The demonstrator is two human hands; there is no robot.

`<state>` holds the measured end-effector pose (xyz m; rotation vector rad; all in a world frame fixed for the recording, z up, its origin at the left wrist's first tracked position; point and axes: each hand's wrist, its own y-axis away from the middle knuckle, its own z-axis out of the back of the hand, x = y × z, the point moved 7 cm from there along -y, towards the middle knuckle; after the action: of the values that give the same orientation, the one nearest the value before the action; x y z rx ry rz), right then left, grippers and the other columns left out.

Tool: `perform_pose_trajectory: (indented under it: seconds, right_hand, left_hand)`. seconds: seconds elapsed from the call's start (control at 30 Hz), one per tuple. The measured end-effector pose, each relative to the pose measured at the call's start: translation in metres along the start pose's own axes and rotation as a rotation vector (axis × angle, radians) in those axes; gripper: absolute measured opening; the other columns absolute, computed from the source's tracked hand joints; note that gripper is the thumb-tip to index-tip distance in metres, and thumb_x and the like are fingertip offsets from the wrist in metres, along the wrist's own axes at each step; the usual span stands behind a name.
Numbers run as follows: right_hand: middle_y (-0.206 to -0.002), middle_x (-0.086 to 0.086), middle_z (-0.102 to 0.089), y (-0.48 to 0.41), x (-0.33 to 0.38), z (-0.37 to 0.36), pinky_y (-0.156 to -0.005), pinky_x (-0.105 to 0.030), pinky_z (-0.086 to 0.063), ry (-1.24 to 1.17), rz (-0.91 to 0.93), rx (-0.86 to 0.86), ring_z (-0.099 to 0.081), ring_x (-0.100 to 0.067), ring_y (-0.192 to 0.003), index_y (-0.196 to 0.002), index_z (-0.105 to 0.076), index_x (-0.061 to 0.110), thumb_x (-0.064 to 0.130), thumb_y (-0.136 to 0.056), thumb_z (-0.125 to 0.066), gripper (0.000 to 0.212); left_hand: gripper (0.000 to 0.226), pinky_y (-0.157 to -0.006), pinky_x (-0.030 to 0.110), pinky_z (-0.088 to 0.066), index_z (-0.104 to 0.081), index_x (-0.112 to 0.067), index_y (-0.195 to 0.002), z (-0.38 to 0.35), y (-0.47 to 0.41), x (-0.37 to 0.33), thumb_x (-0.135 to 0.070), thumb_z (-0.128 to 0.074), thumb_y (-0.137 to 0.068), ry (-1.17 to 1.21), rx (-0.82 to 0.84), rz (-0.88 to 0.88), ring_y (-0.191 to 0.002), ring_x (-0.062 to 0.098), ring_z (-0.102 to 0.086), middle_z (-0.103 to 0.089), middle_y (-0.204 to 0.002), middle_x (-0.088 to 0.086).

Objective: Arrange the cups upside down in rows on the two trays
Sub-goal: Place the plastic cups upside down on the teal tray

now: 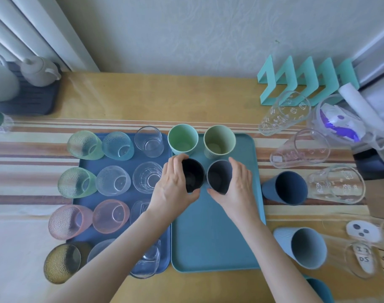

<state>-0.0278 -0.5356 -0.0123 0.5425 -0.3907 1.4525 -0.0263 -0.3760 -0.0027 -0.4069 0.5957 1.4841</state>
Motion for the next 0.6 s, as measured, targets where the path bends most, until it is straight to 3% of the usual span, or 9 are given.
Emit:
perform_pose_trajectory:
  seconds: [0.13,0.43,0.6]
  right_hand:
    - [-0.135,-0.006,-0.041,0.002,-0.003,0.000,-0.099,-0.034,-0.037,-0.004,0.008,0.008,-0.036,-0.024,-0.125,-0.138,-0.031,0.010,0.030,-0.065,-0.081,0.091]
    - [-0.147,-0.004,-0.023,0.007,-0.011,-0.007,-0.105,-0.031,-0.030,-0.106,-0.060,0.114,-0.023,-0.019,-0.135,-0.146,-0.009,0.015,0.038,-0.064,-0.082,0.113]
    - [-0.149,0.001,-0.021,-0.004,-0.007,0.025,-0.112,-0.027,-0.019,-0.336,-0.122,0.058,-0.018,-0.011,-0.139,-0.145,-0.019,0.018,0.038,-0.072,-0.075,0.094]
  left_hand:
    - [0.076,-0.087,0.022,-0.038,-0.034,-0.010,-0.131,-0.002,0.003,0.000,-0.026,-0.072,-0.067,-0.005,0.005,-0.020,-0.117,0.022,-0.043,-0.044,-0.123,0.002]
    - [0.090,-0.094,0.015,-0.028,-0.030,-0.013,-0.132,-0.003,0.005,0.006,-0.033,-0.079,-0.060,0.070,0.011,-0.003,-0.123,0.020,-0.036,-0.038,-0.130,0.002]
    - [0.081,-0.106,0.017,-0.018,-0.035,-0.009,-0.128,0.021,0.004,0.001,-0.051,-0.065,-0.066,0.024,-0.110,-0.070,-0.124,0.024,-0.036,-0.041,-0.131,0.009]
